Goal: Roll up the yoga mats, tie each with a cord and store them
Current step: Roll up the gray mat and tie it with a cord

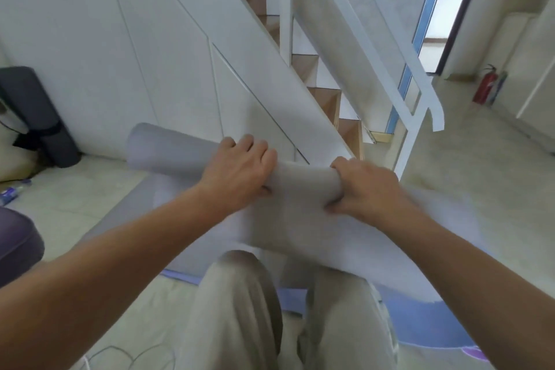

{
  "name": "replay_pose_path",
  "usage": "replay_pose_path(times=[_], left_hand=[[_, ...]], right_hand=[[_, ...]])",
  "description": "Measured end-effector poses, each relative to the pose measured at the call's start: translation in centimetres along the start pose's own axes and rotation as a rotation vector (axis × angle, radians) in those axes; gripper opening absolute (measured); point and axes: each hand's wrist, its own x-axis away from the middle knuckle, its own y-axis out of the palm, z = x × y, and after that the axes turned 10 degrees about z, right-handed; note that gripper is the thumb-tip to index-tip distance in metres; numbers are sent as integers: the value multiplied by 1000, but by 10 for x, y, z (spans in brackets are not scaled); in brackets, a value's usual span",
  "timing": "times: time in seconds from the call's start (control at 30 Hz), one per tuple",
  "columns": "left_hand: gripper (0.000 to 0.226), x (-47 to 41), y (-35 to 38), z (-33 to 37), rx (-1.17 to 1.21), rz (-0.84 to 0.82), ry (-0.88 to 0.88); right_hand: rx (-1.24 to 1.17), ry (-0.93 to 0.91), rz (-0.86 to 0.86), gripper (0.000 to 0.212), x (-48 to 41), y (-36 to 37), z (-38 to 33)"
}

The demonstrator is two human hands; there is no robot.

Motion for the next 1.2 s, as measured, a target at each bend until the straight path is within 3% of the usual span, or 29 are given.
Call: replay_pose_path(times=[0.07,0.1,0.17,0.23,0.3,0.37,0.47,0.6,0.73,0.87,1.03,1.2], left_hand=[[44,-6,3,-9,-87,222,-25],[40,-6,4,-11,-79,257,-23],[48,-1,0,-4,29,106,37],[60,15,-2,15,205,-332,29],[62,38,-4,37,332,-753,-13],[64,55,-7,49,481,-943,-92],[63,63,-14,55,726,-1096,-211],[57,70,-30,70,602,-1043,-67],[40,101,-43,97,424,-775,-39],[45,124,-50,110,454,-737,-74],[62,109,-31,110,429,-784,-19],[59,110,-32,113,458,-818,-60]], right_hand=[[142,-64,379,54,-1,0,2],[188,-105,489,52,4,4,2],[206,-196,511,55,19,15,-1],[177,-240,323,63,46,28,-10],[94,-181,-34,62,71,36,-18],[-57,-110,-382,60,88,35,-20],[-214,-52,-590,60,96,19,-16],[-264,14,-789,56,113,5,-16],[-16,24,-505,46,158,25,-35],[9,37,-387,29,186,32,-47],[32,94,-320,48,191,42,-50],[-39,100,-179,64,201,40,-44]])
